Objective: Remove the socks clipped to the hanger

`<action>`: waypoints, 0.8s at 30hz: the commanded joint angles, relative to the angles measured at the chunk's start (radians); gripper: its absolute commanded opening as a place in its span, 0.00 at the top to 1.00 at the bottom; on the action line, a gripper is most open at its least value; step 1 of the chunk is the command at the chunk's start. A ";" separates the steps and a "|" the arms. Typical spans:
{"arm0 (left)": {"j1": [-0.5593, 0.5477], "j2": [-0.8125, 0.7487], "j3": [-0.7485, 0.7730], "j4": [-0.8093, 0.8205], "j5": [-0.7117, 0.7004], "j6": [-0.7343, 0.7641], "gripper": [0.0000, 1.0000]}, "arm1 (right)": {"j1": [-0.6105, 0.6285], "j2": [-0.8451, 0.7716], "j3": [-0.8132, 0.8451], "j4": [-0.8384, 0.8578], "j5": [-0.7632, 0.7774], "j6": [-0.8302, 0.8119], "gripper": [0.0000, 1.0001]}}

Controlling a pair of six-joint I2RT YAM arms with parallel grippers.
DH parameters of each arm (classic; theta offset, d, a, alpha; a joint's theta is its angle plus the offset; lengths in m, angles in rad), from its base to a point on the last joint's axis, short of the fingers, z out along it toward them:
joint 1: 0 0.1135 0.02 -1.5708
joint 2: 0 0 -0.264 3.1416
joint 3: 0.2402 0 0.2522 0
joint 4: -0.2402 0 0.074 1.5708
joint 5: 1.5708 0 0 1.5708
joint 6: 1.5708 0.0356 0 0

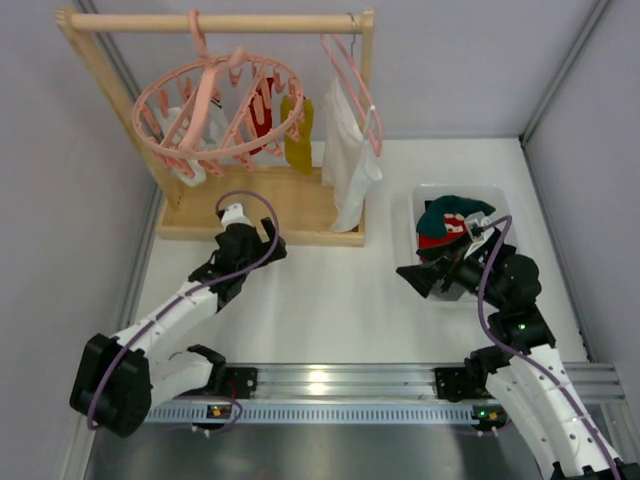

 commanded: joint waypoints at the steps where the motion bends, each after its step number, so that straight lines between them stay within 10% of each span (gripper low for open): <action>1: 0.000 0.067 0.033 0.279 0.076 0.057 0.02 | 0.006 -0.030 -0.011 0.055 -0.025 -0.023 0.01; 24: 0.000 0.860 0.513 0.845 0.052 0.318 0.02 | 0.008 -0.055 -0.024 0.076 -0.057 0.000 0.01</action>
